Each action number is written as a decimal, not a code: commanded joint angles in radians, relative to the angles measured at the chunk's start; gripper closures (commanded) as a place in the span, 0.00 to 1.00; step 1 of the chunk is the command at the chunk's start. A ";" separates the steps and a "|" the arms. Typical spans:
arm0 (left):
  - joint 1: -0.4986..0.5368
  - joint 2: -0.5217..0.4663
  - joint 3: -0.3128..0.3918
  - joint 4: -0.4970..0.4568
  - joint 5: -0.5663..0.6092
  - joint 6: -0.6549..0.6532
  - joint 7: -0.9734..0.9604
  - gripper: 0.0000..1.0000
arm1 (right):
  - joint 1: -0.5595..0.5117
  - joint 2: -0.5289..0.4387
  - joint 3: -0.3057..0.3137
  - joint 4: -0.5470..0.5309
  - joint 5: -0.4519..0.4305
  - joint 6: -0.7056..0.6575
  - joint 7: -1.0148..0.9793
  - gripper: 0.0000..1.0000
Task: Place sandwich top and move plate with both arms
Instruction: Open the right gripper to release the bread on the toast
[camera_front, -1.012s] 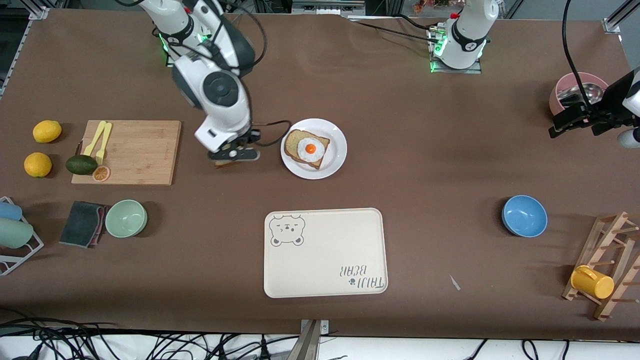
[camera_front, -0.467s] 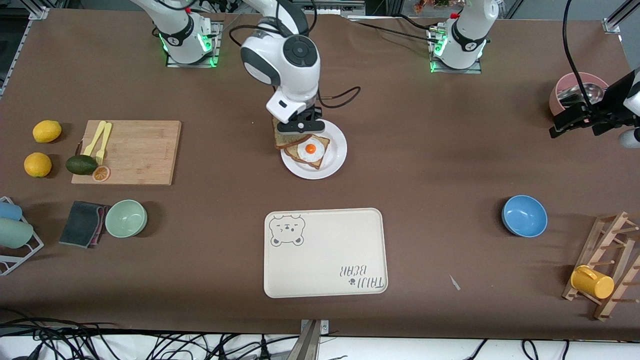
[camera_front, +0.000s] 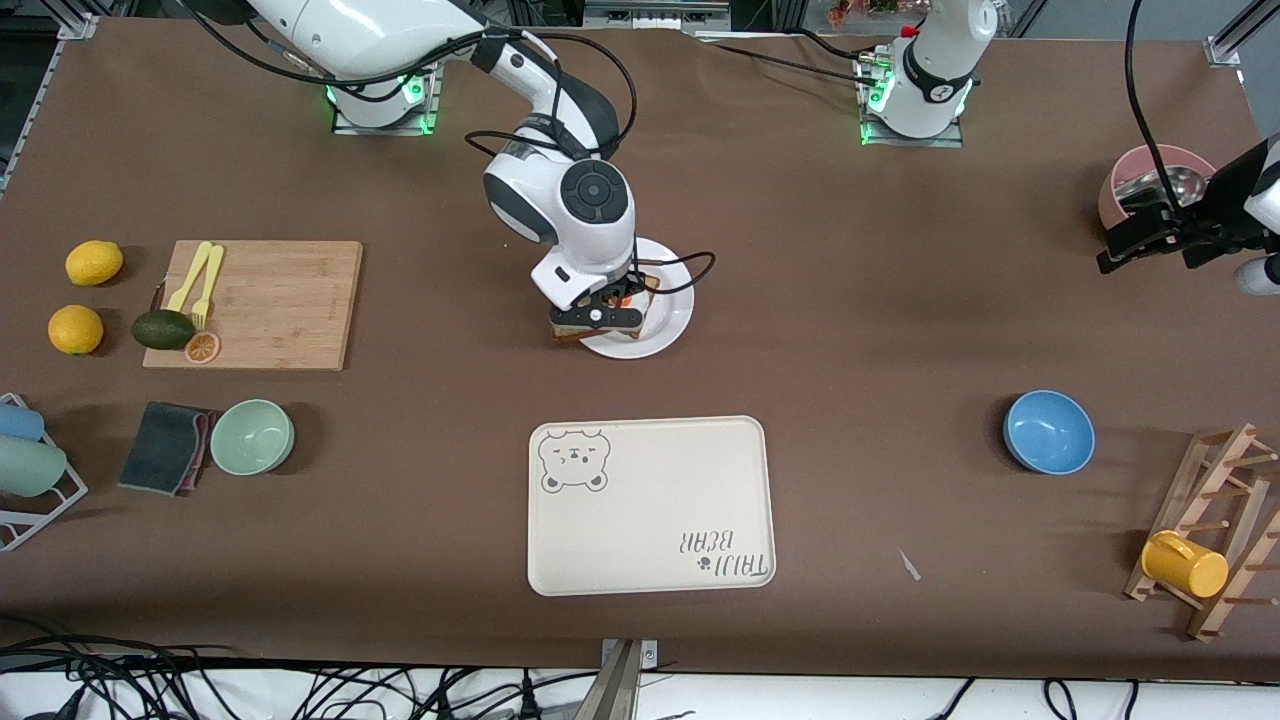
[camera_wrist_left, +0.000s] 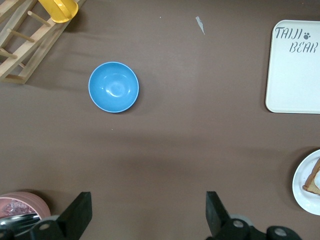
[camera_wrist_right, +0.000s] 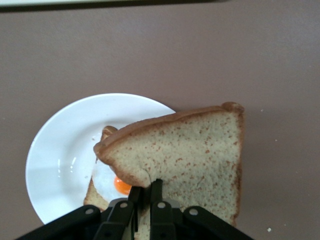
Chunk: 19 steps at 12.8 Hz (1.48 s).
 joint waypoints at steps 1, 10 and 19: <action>0.003 0.005 0.003 0.024 -0.026 -0.023 0.011 0.00 | 0.055 0.054 0.005 0.071 -0.009 -0.010 0.086 1.00; -0.001 0.004 0.001 0.028 -0.027 -0.024 0.008 0.00 | 0.168 0.085 -0.066 0.124 -0.017 -0.024 0.172 0.38; 0.000 0.004 0.001 0.030 -0.026 -0.034 0.008 0.00 | 0.014 -0.057 -0.101 0.116 -0.028 -0.059 0.084 0.00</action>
